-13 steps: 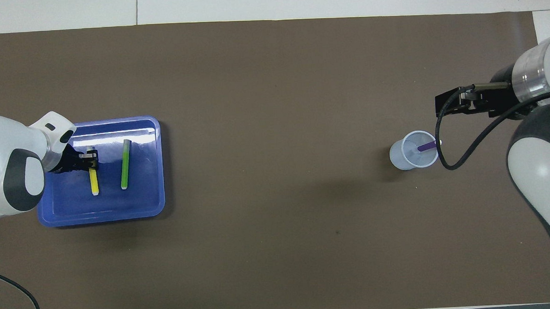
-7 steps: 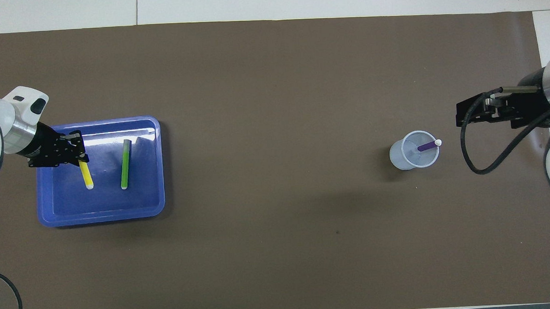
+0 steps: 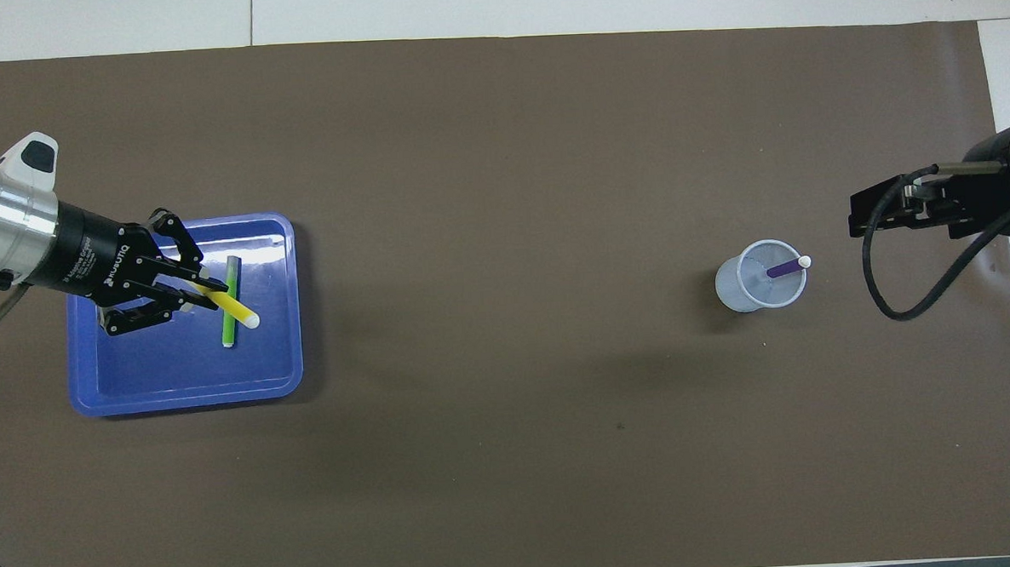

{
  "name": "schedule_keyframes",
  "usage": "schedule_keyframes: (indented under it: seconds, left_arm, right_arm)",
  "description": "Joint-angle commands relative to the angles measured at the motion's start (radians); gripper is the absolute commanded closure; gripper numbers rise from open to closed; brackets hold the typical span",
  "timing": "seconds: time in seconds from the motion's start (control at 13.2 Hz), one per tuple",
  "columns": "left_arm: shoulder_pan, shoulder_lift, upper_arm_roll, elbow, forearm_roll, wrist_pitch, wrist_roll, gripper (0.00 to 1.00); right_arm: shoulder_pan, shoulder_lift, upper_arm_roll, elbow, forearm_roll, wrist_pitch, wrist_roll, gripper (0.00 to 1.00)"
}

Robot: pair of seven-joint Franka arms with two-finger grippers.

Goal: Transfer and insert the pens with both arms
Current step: 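Grasp the yellow pen with the left gripper and lift it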

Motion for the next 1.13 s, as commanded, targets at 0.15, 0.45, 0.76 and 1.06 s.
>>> schedule_keyframes:
  seconds: [0.15, 0.45, 0.76, 1.06]
  left_arm:
    - [-0.077, -0.085, -0.006, -0.065, -0.222, 0.001, -0.330, 1.00]
    - [-0.127, -0.153, -0.011, -0.186, -0.444, 0.044, -0.428, 1.00]
    - [-0.258, -0.164, -0.014, -0.228, -0.509, 0.261, -0.546, 1.00]
    - [-0.373, -0.164, -0.014, -0.266, -0.561, 0.517, -0.673, 1.00]
  right_arm:
    - [0.017, -0.023, -0.014, -0.024, -0.011, 0.005, -0.016, 0.00]
    - [0.014, -0.017, -0.014, -0.015, -0.015, 0.004, -0.039, 0.00]
    - [0.014, -0.016, -0.007, -0.010, -0.012, 0.001, -0.033, 0.00]
    - [0.014, -0.014, 0.028, -0.009, 0.160, 0.008, 0.029, 0.00]
